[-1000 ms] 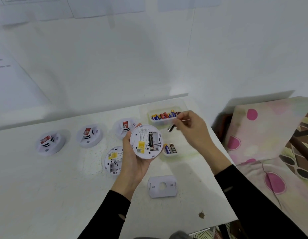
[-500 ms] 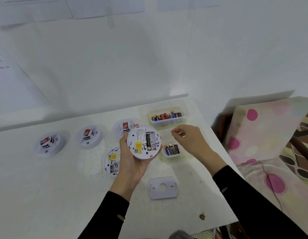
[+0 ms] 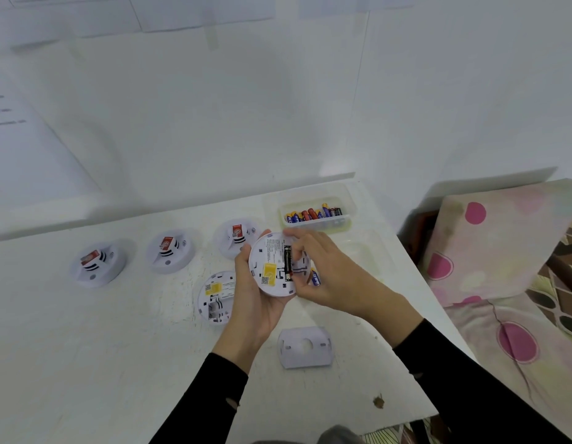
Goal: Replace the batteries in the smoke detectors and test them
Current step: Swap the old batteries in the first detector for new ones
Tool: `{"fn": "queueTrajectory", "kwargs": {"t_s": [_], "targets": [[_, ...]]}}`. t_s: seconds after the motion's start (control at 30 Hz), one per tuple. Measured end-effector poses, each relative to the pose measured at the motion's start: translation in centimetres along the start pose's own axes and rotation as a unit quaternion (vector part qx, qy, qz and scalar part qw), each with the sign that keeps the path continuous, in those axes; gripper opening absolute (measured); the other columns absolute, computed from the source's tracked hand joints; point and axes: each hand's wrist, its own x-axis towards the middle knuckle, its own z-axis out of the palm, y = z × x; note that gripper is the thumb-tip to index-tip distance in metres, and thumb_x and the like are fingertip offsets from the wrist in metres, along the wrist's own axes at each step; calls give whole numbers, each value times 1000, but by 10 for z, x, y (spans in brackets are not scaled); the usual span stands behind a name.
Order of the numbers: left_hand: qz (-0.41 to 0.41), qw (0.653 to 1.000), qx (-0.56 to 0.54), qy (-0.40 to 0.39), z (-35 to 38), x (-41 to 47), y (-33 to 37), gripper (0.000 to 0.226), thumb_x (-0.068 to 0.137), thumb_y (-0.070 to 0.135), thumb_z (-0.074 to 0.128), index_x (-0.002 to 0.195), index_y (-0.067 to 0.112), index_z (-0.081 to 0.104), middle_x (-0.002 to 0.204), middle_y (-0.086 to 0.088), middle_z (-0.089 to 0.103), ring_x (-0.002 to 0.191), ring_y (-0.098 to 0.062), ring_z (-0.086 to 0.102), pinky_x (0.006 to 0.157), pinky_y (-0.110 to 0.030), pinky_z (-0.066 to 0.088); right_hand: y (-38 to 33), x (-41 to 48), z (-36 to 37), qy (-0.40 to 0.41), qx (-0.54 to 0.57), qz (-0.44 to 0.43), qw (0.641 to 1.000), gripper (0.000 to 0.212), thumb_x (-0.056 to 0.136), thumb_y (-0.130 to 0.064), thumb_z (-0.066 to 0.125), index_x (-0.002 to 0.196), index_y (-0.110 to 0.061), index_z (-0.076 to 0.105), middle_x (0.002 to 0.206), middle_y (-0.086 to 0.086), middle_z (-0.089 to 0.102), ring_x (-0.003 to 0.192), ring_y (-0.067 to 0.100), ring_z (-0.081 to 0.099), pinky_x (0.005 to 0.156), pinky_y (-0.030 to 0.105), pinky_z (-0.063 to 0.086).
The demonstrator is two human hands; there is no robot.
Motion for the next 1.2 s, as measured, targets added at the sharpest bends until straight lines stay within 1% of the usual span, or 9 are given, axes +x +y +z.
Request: {"fn": "queueTrajectory", "kwargs": {"t_s": [0.13, 0.27, 0.4, 0.67, 0.77, 0.9, 1.03, 1.1, 1.2], "targets": [[-4, 1000, 7, -5, 1, -1, 0, 62, 101, 53, 38, 149, 15, 43, 121, -15, 66, 100, -26, 70, 70, -41, 60, 3, 2, 2, 1, -45, -18, 999, 40, 79, -20, 69, 110, -14, 45, 141, 2, 40, 130, 17, 34, 106, 25, 34], [2, 1000, 14, -13, 2, 0, 1, 61, 102, 51, 37, 149, 12, 42, 120, -15, 66, 101, -26, 69, 71, -39, 60, 2, 2, 5, 33, -49, -36, 998, 48, 73, -28, 72, 107, -19, 39, 133, 6, 46, 119, 17, 37, 100, 26, 38], [-11, 1000, 11, -6, -2, 1, 2, 63, 101, 53, 36, 148, 11, 43, 118, -17, 66, 102, -29, 68, 72, -40, 60, 3, -2, 7, 64, -21, -35, 997, 44, 76, -12, 63, 117, -18, 47, 132, 2, 52, 116, 22, 48, 95, 35, 47], [-23, 999, -29, 12, -6, 3, 5, 61, 99, 53, 37, 137, 8, 55, 114, -18, 69, 94, -26, 70, 76, -38, 61, 18, -15, 20, 59, -77, -140, 985, 35, 97, -8, 50, 130, -14, 60, 142, 4, 52, 136, 15, 43, 113, 41, 35], [-22, 1000, -22, 2, -4, 3, 3, 55, 99, 51, 39, 133, 12, 57, 114, -18, 70, 97, -30, 69, 80, -44, 60, 1, -18, 13, 136, 102, -20, 985, 29, 97, -8, 54, 125, -11, 62, 128, 0, 64, 122, 9, 57, 101, 34, 48], [-30, 999, -38, 7, -5, 4, 1, 59, 98, 50, 43, 142, 11, 52, 133, -24, 61, 125, -44, 56, 84, -53, 58, 3, -6, -7, 296, 333, 163, 880, 18, 97, -10, 55, 110, -15, 67, 105, 5, 73, 98, 20, 69, 86, 31, 55], [-25, 998, -55, 5, -9, 4, 2, 61, 90, 50, 49, 138, 12, 55, 132, -24, 62, 124, -44, 57, 90, -56, 55, 53, -5, -23, 171, 107, 341, 918, 20, 89, -19, 62, 72, -19, 71, 73, 7, 72, 71, 28, 69, 75, 41, 57], [-22, 998, -55, 5, -8, 4, 2, 56, 93, 50, 47, 133, 12, 58, 129, -24, 64, 122, -44, 58, 92, -57, 52, 71, -7, -17, 75, 24, 385, 920, 26, 85, -19, 62, 71, 2, 69, 71, 20, 69, 59, 29, 63, 63, 33, 51], [-23, 998, -53, 7, -7, 3, 1, 58, 96, 50, 45, 138, 12, 55, 131, -24, 63, 125, -45, 56, 93, -58, 52, 76, -4, -4, -2, -27, 409, 912, 30, 85, -20, 66, 76, 8, 69, 75, 25, 69, 55, 20, 54, 56, 28, 45]]}}
